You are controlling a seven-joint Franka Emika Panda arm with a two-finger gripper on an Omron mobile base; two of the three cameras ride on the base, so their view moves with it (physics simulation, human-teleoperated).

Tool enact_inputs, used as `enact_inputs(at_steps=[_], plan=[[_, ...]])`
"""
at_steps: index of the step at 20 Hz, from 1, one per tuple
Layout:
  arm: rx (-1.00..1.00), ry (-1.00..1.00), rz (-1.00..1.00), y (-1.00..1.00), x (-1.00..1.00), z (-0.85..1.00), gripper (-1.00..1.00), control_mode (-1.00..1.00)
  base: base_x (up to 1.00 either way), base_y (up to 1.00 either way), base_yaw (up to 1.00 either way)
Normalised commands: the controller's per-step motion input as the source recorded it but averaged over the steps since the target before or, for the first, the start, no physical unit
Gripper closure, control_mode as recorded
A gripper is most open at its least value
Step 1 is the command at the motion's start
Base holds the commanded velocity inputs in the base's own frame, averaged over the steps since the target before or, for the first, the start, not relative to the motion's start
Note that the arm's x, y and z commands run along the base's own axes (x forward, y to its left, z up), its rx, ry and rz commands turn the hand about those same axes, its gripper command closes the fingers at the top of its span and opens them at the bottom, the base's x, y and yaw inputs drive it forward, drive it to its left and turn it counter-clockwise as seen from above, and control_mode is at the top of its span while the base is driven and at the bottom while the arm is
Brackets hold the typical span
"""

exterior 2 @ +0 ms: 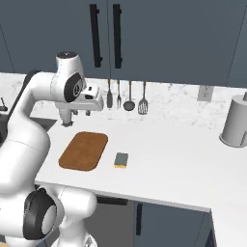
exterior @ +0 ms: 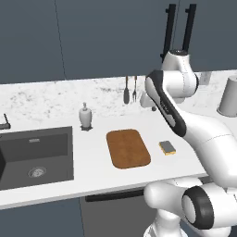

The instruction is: Pick up the sponge from the counter and clean the cutting board by briefly scrubbing or pressing down on the cutting board. Once finished, release the sponge.

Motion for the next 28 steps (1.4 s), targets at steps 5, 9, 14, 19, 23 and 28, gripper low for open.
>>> enact_inputs(at_steps=[5, 9, 14, 19, 23, 28], plan=[[-0.06, 0.07, 0.0, -0.41, 0.03, -0.26, -1.0, -1.0, 0.0, 0.0, 0.0], [0.0, 0.15, 0.0, -1.0, 0.07, -0.63, -1.0, -1.0, 0.0, 0.0, 0.0], [-0.03, 0.27, -0.01, -1.0, 0.29, -0.81, -1.0, -1.0, 0.0, 0.0, 0.0], [-0.06, 0.17, 0.0, -0.38, 0.55, -0.95, -1.0, -1.0, 0.0, 0.0, 0.0], [0.0, 0.26, 0.0, 0.1, 0.26, -0.81, -1.0, -1.0, 0.0, 0.0, 0.0], [0.11, 0.14, 0.0, 0.01, 0.06, -0.64, -1.0, -1.0, 0.0, 0.0, 0.0]])
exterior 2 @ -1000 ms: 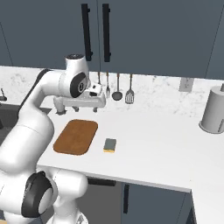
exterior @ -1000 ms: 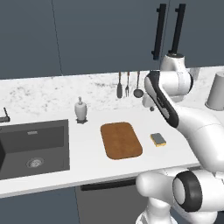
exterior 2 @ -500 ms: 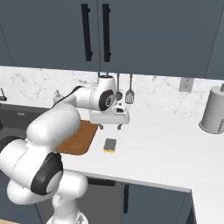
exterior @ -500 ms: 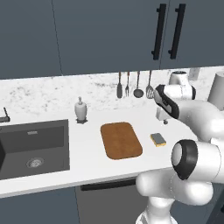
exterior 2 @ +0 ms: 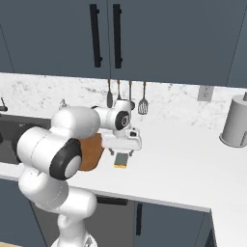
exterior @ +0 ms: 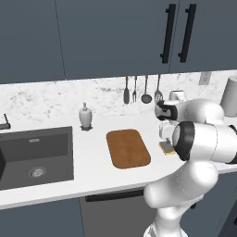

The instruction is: Pick up the sponge from the counter and clean the cutting board by briefly scrubbing or pressing down on the cutting board. Once finished, release the sponge.

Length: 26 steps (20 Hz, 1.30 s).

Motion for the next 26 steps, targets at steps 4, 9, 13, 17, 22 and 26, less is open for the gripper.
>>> enact_inputs(at_steps=[4, 9, 13, 17, 22, 26], plan=[[0.05, 0.0, 0.0, 0.06, 0.03, -0.4, -1.0, -1.0, 0.0, 0.0, 0.0], [0.01, 0.0, 0.0, 0.22, 0.11, -0.33, -1.0, -1.0, 0.0, 0.0, 0.0], [0.0, 0.0, 0.0, 0.05, 0.04, -0.28, -1.0, -1.0, 0.0, 0.0, 0.0], [0.0, 0.0, 0.01, -0.01, 0.0, -0.28, -1.0, -1.0, 0.0, 0.0, 0.0], [0.0, 0.0, 0.03, -0.04, 0.0, -0.17, -1.0, -1.0, 0.0, 0.0, 0.0], [0.0, -0.02, 0.01, 0.0, 0.0, -0.1, -1.0, -1.0, 0.0, 0.0, 0.0]])
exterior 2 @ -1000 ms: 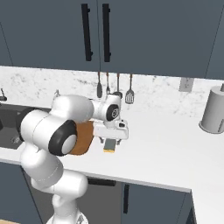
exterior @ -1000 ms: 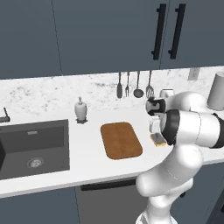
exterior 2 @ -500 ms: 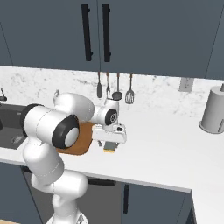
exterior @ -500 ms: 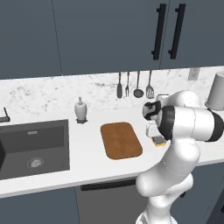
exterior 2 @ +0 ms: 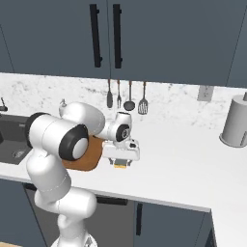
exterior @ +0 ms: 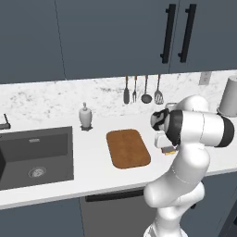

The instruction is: Pick up the sponge from the counter and clean the cutting board by briefly scrubbing or pressing down on the cutting board. Once finished, release the sponge.

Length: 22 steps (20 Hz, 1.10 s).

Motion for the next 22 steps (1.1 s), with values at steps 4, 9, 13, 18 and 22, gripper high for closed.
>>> enact_inputs(at_steps=[4, 9, 13, 18, 22], plan=[[0.0, -0.06, 0.01, 0.0, 0.0, -0.16, -1.0, -1.0, 0.0, 0.0, 0.0], [0.0, -0.09, 0.01, 0.0, 0.0, -0.25, -1.0, -1.0, 0.0, 0.0, 0.0], [0.12, -0.01, 0.0, 0.0, 0.0, -0.26, 1.0, -1.0, 0.0, 0.0, 0.0], [0.0, -0.04, 0.0, 0.01, -0.14, 0.0, 1.0, -1.0, 0.0, 0.0, 0.0], [0.0, -0.16, 0.02, 0.53, -0.73, 0.44, 1.0, -1.0, 0.0, 0.0, 0.0]])
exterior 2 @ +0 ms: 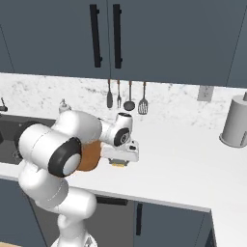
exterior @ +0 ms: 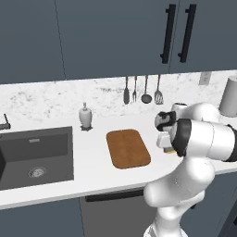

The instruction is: Pick up the sponge from the counter and clean the cutting board by briefly scrubbing or pressing down on the cutting board. Once finished, release the sponge.

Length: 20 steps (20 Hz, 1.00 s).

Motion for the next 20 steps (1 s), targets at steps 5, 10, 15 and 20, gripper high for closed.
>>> enact_inputs(at_steps=[5, 10, 15, 20], plan=[[-0.03, -0.02, 0.06, 0.9, -0.68, 0.38, 1.0, -1.0, 0.0, 0.0, 0.0], [-0.05, 0.0, 0.05, 1.0, -0.17, 0.6, 1.0, -1.0, 0.0, 0.0, 0.0], [-0.06, 0.01, 0.03, 0.95, 0.04, 0.41, 1.0, -1.0, 0.0, 0.0, 0.0], [-0.11, 0.1, 0.03, 0.14, 0.28, -0.21, 1.0, -1.0, 0.0, 0.0, 0.0]])
